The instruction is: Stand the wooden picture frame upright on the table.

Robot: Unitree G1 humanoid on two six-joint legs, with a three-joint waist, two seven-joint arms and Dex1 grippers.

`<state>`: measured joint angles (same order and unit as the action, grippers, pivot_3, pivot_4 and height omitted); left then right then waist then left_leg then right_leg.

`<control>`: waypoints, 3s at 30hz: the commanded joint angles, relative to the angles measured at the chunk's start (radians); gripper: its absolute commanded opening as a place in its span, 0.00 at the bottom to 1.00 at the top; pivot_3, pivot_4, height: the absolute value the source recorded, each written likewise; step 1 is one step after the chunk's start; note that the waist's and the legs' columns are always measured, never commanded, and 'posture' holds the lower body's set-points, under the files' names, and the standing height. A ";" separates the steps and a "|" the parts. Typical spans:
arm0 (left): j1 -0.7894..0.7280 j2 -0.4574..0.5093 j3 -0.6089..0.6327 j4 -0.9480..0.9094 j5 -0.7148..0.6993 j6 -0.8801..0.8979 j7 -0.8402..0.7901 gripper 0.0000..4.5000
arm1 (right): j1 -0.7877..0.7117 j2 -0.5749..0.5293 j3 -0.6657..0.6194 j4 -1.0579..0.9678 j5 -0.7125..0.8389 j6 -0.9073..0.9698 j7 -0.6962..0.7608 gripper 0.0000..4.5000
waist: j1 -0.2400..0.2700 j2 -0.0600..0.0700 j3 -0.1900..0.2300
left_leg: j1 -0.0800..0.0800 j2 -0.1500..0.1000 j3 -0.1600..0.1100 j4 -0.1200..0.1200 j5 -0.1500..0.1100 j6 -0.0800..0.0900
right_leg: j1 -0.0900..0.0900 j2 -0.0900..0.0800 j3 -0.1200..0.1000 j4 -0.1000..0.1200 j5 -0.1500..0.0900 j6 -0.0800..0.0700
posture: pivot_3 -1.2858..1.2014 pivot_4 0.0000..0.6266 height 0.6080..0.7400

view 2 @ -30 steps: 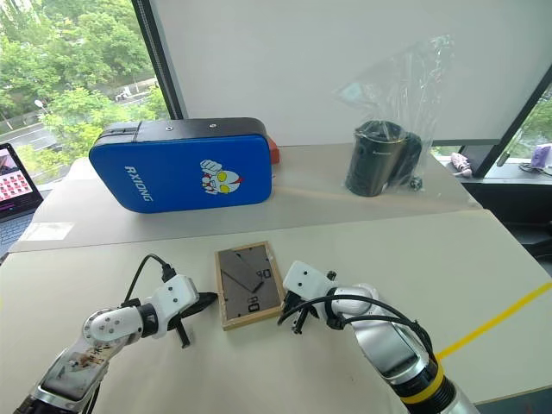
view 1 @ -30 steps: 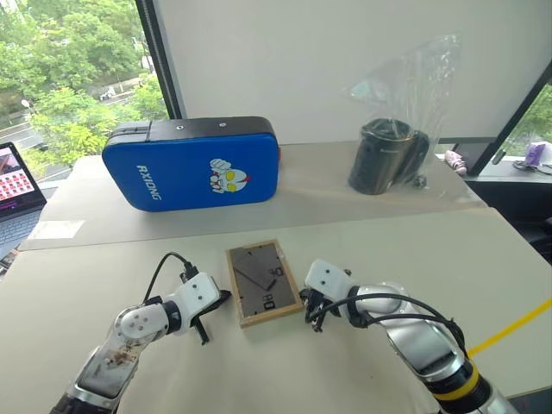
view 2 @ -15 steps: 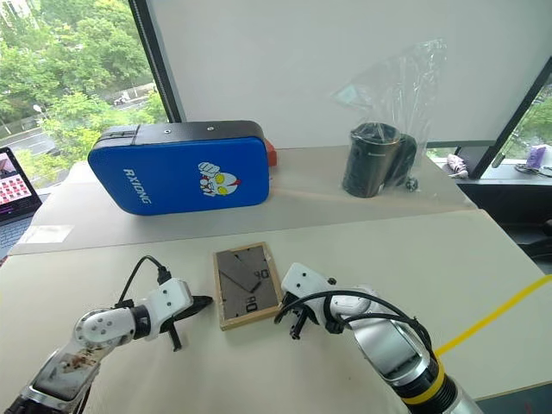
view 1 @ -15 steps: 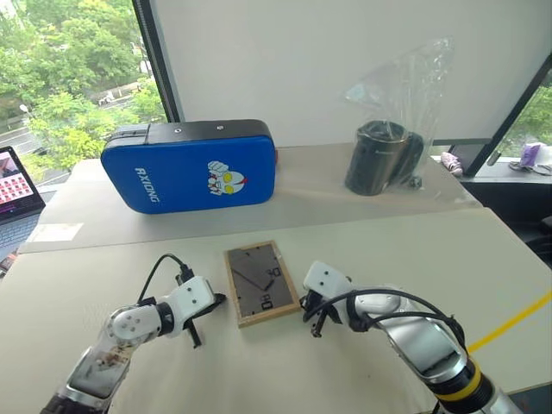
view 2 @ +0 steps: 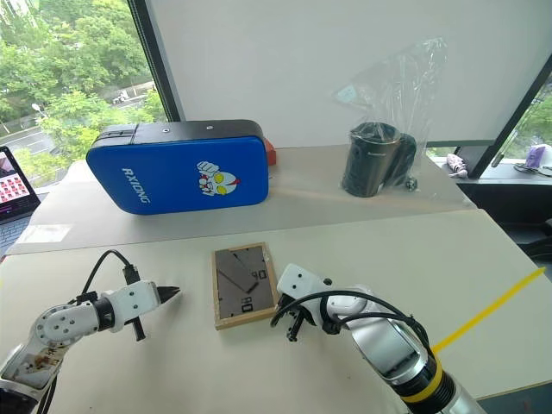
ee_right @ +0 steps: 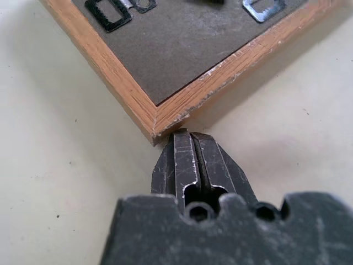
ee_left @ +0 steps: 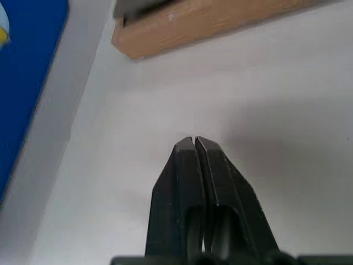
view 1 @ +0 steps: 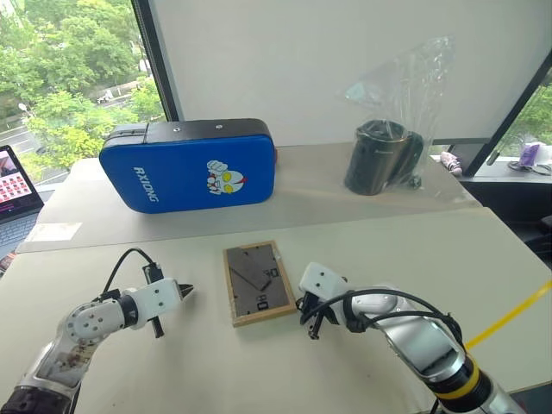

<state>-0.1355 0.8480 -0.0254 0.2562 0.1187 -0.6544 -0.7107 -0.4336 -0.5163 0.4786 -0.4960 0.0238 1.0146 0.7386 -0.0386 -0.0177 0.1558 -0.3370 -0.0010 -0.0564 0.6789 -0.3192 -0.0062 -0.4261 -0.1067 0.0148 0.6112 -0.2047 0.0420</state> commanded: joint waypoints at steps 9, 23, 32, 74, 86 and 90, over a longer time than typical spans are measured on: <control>-0.276 -0.081 -0.052 0.414 0.682 -0.751 0.530 0.98 | -0.008 -0.070 -0.094 0.188 0.039 -0.109 0.017 0.00 | 0.027 -0.001 0.000 | 0.000 -0.001 0.002 0.001 0.001 -0.001 | 0.003 -0.001 -0.001 -0.001 0.001 0.002 | 0.52 0.24 1.00; -0.480 -0.128 -0.427 0.539 1.092 -0.619 1.083 0.99 | -0.088 0.079 0.003 0.236 0.035 -0.116 -0.003 0.00 | 0.028 0.003 -0.021 | 0.005 -0.002 0.001 0.001 0.002 -0.003 | 0.007 -0.002 -0.001 0.002 0.002 0.003 | 0.52 0.24 1.00; -0.468 -0.067 -0.499 0.532 1.045 -0.637 1.148 0.65 | -0.081 0.033 -0.027 0.260 0.020 -0.117 -0.003 0.00 | 0.024 0.003 -0.021 | 0.002 -0.002 0.001 0.000 0.002 -0.003 | 0.004 -0.002 -0.001 0.002 0.002 0.003 | 0.52 0.24 1.00; -0.326 -0.046 -0.508 0.367 0.892 -0.525 1.082 0.25 | -0.630 0.398 -0.263 1.086 0.335 -0.165 0.470 1.00 | 0.002 0.014 -0.023 | 0.001 -0.003 0.000 -0.002 0.001 -0.001 | 0.002 -0.003 -0.002 0.004 0.002 0.004 | 0.52 0.24 1.00; -0.306 -0.056 -0.485 0.343 0.840 -0.510 1.023 0.25 | -0.527 0.277 -0.273 0.975 0.292 -0.138 0.401 1.00 | 0.004 0.014 -0.023 | 0.000 -0.003 0.001 -0.002 0.001 -0.001 | 0.001 -0.004 -0.002 0.004 0.002 0.004 | 0.52 0.24 1.00; -0.304 -0.057 -0.481 0.341 0.830 -0.511 1.012 0.25 | -0.468 0.126 -0.315 0.921 0.187 -0.310 0.285 1.00 | 0.011 0.014 -0.023 | 0.000 -0.004 0.001 -0.002 0.001 -0.002 | 0.001 -0.004 -0.002 0.005 0.002 0.004 | 0.52 0.24 1.00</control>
<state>-0.4746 0.7917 -0.4668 0.5800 0.9373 -1.1525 0.3404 -0.9377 -0.3026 0.1951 0.5015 0.2719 0.8274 1.0661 -0.0281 -0.0034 0.1332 -0.3369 -0.0047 -0.0557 0.6777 -0.3183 -0.0079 -0.4248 -0.1110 0.0130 0.6153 -0.2026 0.0460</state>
